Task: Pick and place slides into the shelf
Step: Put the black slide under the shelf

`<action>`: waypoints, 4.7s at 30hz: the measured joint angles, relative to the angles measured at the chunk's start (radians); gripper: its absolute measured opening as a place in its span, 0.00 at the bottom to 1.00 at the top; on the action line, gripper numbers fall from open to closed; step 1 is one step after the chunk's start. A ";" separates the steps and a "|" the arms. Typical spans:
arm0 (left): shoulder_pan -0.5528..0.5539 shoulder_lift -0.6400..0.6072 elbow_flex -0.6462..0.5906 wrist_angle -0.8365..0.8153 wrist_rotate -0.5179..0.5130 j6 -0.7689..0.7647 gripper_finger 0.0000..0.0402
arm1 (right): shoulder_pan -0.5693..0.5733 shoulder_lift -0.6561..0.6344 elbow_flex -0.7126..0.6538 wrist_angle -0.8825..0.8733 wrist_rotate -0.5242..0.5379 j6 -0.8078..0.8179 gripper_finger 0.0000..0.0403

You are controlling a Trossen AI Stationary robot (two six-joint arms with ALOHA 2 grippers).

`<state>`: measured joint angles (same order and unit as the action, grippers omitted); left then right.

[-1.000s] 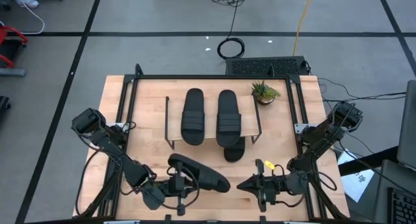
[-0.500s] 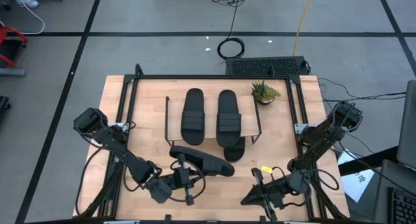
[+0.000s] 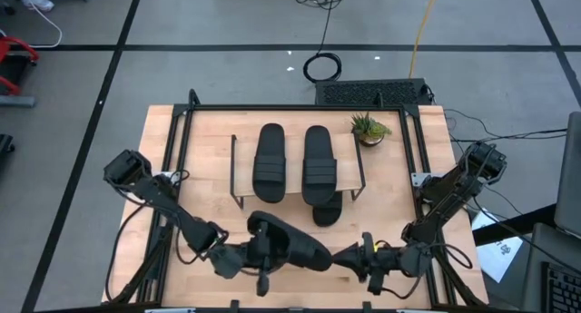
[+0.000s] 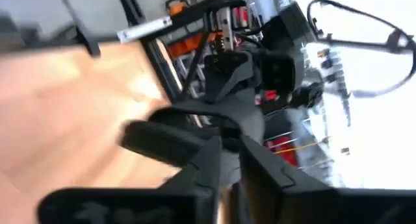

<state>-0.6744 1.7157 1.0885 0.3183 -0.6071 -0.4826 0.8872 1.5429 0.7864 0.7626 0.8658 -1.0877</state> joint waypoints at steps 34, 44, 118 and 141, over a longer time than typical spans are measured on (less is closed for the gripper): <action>0.101 0.000 -0.002 0.086 0.138 -0.441 0.02 | -0.143 0.007 0.249 -0.451 -0.060 -0.128 0.54; 0.091 0.000 -0.002 0.054 0.146 -0.406 0.02 | -0.130 0.065 0.272 -0.445 -0.026 -0.208 0.54; 0.035 -0.021 -0.002 0.094 0.157 -0.260 0.00 | -0.209 0.226 0.267 -0.123 -0.070 -0.259 0.03; -0.042 -0.099 0.003 0.045 0.191 -0.124 0.48 | -0.072 0.227 0.310 -0.095 0.153 -0.287 0.00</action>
<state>-0.7160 1.6170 1.0918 0.3637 -0.4157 -0.6066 0.8151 1.7695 1.0967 0.6675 1.0192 -1.3751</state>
